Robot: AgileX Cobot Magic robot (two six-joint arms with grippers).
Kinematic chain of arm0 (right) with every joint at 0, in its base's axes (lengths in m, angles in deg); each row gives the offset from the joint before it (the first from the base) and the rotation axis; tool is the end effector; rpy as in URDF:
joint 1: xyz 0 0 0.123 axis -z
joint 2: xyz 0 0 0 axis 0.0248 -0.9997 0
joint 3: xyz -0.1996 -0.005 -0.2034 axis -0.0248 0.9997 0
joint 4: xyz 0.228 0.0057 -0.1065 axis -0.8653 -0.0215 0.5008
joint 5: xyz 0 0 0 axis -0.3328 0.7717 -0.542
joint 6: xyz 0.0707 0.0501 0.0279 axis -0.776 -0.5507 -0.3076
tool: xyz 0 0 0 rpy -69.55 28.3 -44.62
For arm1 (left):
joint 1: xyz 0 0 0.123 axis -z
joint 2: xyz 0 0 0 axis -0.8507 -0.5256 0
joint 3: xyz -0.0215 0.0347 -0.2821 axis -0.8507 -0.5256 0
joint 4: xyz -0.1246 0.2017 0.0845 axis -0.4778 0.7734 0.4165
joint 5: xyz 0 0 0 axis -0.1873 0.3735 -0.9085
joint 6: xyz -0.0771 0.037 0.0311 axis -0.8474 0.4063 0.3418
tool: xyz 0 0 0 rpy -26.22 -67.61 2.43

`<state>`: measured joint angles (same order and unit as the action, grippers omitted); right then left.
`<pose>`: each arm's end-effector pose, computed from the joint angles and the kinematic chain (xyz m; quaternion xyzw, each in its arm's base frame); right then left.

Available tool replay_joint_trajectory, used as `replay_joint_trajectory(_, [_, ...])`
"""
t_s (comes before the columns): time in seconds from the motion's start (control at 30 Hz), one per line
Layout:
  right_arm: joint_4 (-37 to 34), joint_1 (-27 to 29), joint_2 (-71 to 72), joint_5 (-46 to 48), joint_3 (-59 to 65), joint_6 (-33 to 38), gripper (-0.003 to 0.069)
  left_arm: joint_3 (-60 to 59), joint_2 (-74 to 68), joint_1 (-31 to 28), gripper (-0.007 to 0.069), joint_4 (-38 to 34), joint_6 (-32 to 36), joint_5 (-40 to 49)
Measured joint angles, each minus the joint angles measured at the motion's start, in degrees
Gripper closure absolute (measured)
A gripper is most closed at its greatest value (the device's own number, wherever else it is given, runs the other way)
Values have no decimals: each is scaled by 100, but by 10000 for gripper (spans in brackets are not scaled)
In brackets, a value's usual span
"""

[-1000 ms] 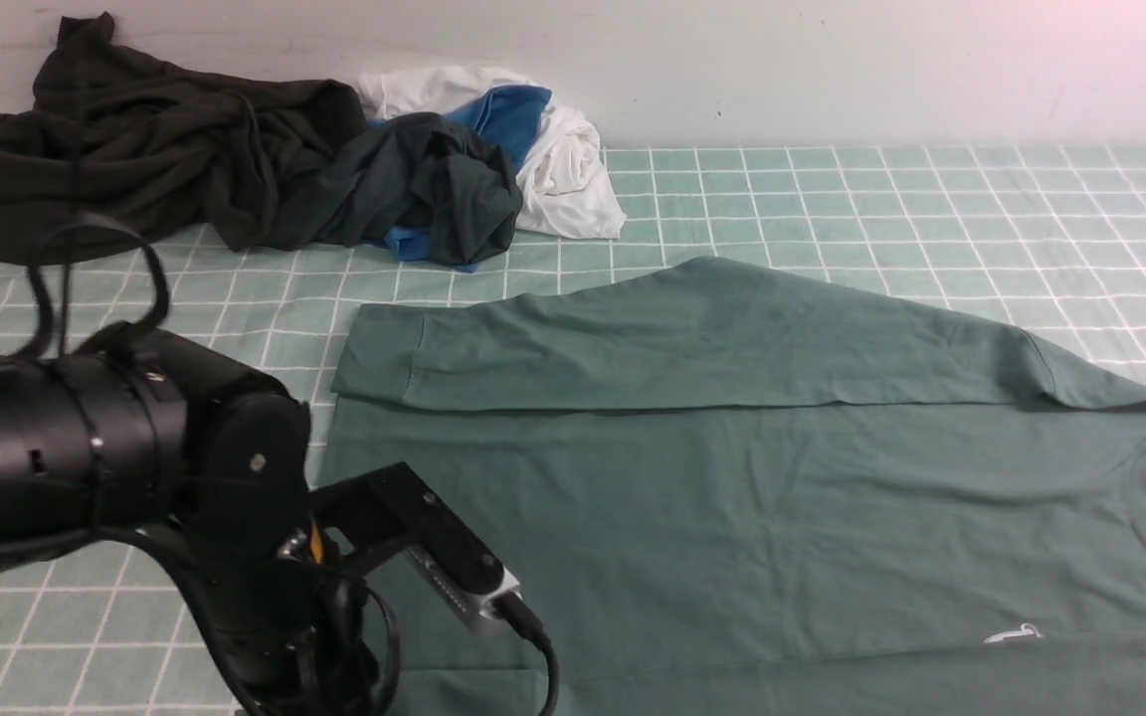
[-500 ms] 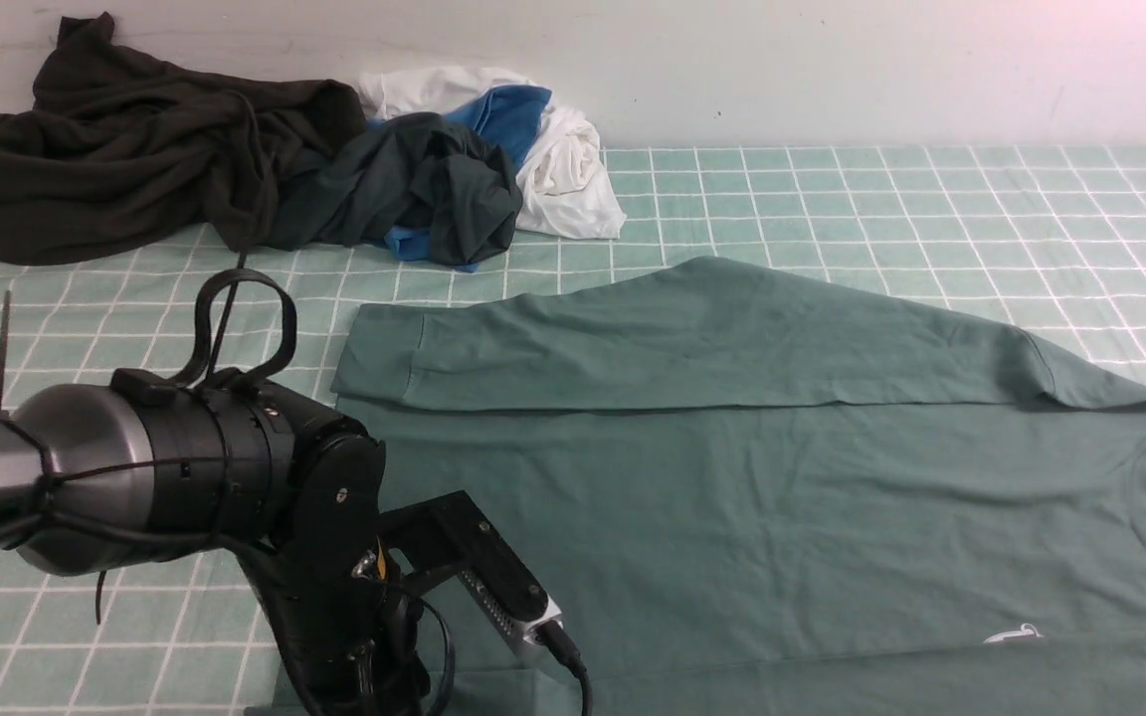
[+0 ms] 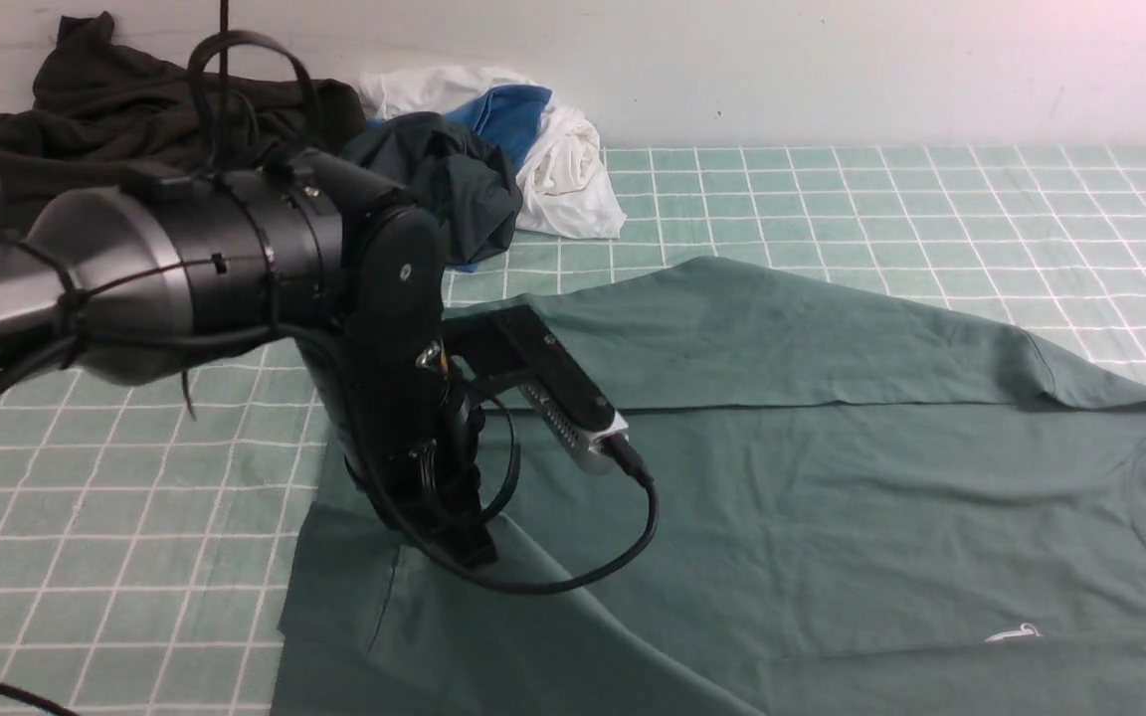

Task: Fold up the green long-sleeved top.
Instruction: Use the left arm to drag and place the cuff at the centered position on the left edge of the fabric

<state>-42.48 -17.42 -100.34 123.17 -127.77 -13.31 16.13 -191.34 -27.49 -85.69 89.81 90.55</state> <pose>0.1134 0.0443 0.2823 -0.2540 0.9473 0.0427 0.1907 0.3063 -0.1791 0.2376 0.4727 0.8766 0.0128 0.0891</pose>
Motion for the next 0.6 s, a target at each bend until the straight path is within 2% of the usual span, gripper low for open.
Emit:
replay_joint_trajectory(0.17, [438,0,0,-39,0,-480,672,716,-644,-138,607,30,29,566])
replay_joint_trajectory(0.23, [804,0,0,-39,0,-906,672,1069,-958,-258,607,37,33,788])
replay_joint_trajectory(0.43, [1699,0,-119,-57,0,-1919,672,1727,-1360,-495,607,41,40,900])
replay_joint_trajectory(0.6, [1988,155,-642,-223,0,-2515,672,2087,-1365,-518,607,35,40,918])
